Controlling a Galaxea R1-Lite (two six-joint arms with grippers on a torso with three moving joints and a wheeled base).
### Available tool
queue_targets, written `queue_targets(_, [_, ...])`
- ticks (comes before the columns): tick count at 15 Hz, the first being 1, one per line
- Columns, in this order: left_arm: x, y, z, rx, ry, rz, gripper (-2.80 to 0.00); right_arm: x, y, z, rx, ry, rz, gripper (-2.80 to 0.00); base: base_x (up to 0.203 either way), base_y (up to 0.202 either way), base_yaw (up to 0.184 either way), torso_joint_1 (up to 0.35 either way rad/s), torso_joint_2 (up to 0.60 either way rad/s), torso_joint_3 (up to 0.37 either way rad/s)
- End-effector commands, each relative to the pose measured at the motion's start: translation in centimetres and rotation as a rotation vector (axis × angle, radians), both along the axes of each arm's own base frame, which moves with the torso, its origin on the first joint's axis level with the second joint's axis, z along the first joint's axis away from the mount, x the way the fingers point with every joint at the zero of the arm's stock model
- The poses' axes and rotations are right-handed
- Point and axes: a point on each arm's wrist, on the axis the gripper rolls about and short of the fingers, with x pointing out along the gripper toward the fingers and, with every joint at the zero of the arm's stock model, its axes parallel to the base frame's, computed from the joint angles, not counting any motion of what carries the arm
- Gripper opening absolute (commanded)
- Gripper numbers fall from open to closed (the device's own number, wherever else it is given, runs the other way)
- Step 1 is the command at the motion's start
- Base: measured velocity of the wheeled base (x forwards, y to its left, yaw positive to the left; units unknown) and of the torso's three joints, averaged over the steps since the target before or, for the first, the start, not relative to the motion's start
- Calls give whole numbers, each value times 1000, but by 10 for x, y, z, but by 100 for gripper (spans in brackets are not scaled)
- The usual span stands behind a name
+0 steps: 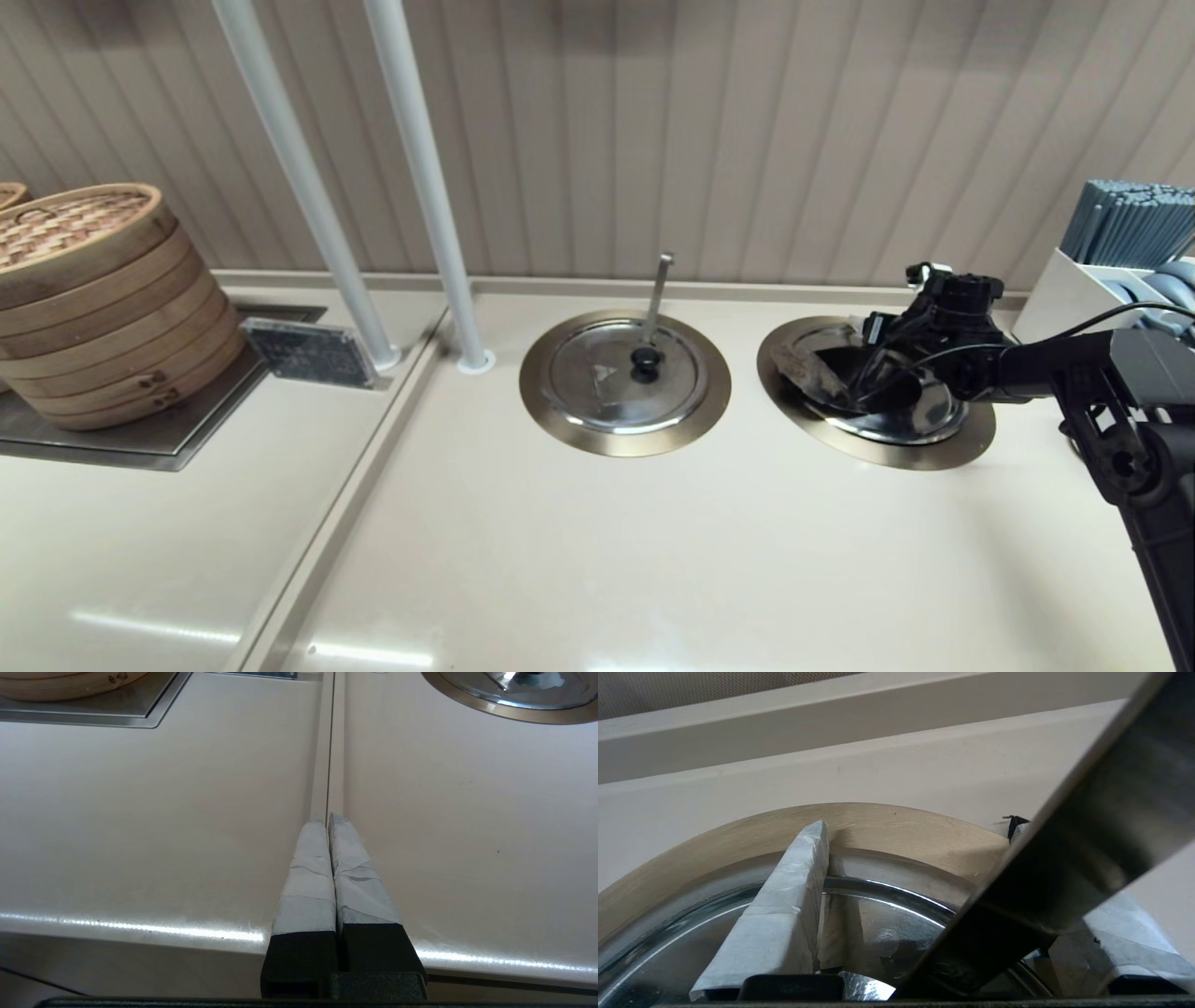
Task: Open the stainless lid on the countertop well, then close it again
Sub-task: Stir with a spoon
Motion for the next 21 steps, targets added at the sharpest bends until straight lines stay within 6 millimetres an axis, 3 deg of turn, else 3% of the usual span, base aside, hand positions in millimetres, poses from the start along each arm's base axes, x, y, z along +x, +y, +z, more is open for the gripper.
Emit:
queue_targets(1, [0,0,0,0,1,1,-280,2,-2,-10,4,8,-2,0,0,0,0,0,0,0])
queue_targets(4, [0,0,0,0,1,0,-280,4,-1,-10,-4,-47,-12,0,0,0,0,0,0,0])
queue_targets(5, [0,0,0,0,1,1,-280,4,-2,-10,-8,-48,-25,-280,0,0,0,0,0,0])
queue_targets(16, [0,0,0,0,1,0,-280,2,0,16,-21,-154,-58,-280,0,0,0,0,0,0])
queue_targets(19, [0,0,0,0,-1,0,-280,-11,2,32,-6,-139,-53,-280,0,0,0,0,0,0])
queue_targets(21, [0,0,0,0,1,0,-280,-29,6,53,4,-130,-11,-280,0,0,0,0,0,0])
